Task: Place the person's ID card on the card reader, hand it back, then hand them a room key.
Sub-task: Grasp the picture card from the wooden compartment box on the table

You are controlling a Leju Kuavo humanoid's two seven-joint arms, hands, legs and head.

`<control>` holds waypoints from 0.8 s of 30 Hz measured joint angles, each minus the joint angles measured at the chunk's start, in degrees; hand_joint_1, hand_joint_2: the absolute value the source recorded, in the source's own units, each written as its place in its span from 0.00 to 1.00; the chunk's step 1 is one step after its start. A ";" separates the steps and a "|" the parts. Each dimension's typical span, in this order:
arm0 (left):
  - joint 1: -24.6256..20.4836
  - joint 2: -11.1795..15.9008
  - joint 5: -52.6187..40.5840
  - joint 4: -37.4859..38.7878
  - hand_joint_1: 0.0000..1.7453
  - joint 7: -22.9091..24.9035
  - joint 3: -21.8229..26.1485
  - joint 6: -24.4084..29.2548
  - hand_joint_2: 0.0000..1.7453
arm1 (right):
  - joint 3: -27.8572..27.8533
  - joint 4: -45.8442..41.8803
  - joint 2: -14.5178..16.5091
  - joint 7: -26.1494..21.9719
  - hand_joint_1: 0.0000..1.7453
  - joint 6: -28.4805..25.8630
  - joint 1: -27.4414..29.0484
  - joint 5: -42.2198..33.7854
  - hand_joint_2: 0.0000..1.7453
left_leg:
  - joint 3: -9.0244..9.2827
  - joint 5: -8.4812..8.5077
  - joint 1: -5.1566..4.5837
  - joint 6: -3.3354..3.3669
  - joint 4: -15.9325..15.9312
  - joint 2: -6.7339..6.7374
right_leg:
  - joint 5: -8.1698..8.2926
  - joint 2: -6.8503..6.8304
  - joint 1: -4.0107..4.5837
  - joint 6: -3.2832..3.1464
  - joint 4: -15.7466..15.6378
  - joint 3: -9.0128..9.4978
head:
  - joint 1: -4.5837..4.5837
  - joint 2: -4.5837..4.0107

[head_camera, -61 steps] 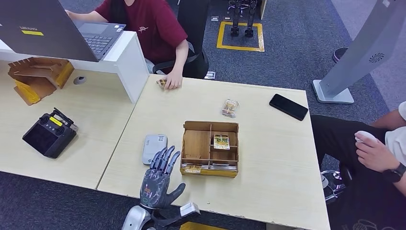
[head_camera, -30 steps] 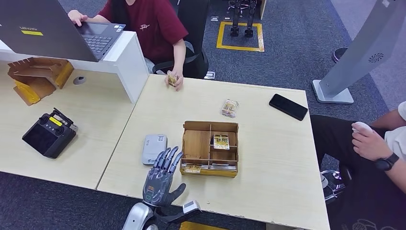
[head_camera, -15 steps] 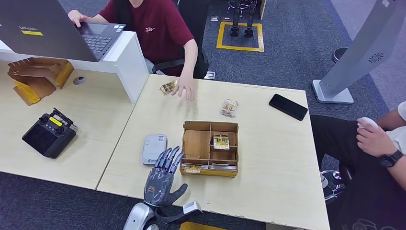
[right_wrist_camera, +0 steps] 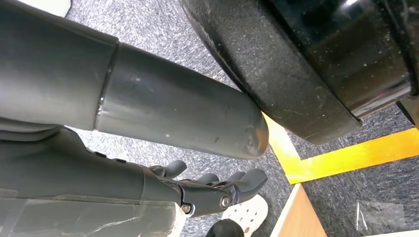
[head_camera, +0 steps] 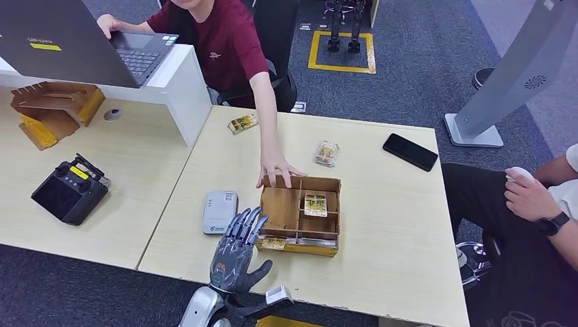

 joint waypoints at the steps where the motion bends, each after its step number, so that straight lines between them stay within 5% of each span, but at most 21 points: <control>1: -0.04 0.01 0.04 0.01 0.00 0.05 -0.20 0.00 1.00 | 0.01 -0.04 0.00 0.01 0.00 0.05 0.00 0.02 0.00 | 0.00 0.00 0.00 0.00 0.00 0.00 | 0.00 0.00 0.00 0.00 0.00 0.00 | 0.00 0.00; 24: -0.35 0.02 0.25 0.98 0.00 -0.25 -1.38 0.00 1.00 | 0.21 -0.19 0.00 0.07 0.00 0.22 -0.01 0.11 0.00 | 0.00 0.00 0.00 0.00 0.00 0.00 | 0.00 0.00 0.00 0.00 0.00 0.00 | -0.01 0.00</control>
